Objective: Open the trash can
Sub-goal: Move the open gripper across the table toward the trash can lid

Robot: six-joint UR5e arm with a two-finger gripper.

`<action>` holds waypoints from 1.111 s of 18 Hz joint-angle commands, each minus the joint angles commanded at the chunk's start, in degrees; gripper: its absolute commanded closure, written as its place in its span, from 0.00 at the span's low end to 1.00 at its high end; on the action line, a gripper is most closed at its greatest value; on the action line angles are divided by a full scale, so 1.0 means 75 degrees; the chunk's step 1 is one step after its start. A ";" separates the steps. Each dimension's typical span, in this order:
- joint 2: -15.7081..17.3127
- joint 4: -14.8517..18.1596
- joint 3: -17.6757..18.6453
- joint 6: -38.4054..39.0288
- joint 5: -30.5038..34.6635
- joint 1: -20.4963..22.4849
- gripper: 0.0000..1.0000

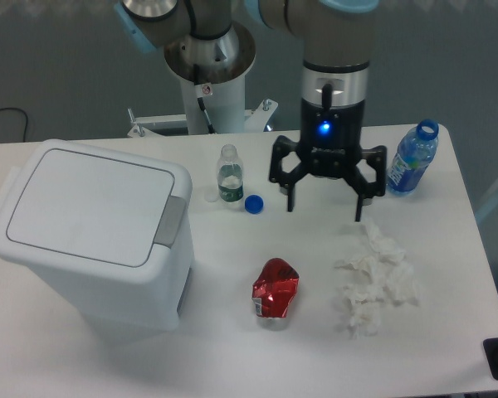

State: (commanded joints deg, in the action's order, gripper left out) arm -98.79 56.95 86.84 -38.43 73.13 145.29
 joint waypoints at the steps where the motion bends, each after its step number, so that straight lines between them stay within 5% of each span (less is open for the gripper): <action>1: 0.0000 -0.0011 0.0000 0.0327 -0.0012 -0.0070 0.00; 20: 0.0035 -0.0012 0.0035 0.1373 -0.0199 -0.0985 0.00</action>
State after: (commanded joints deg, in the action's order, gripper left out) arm -98.53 56.86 87.10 -28.13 71.63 137.90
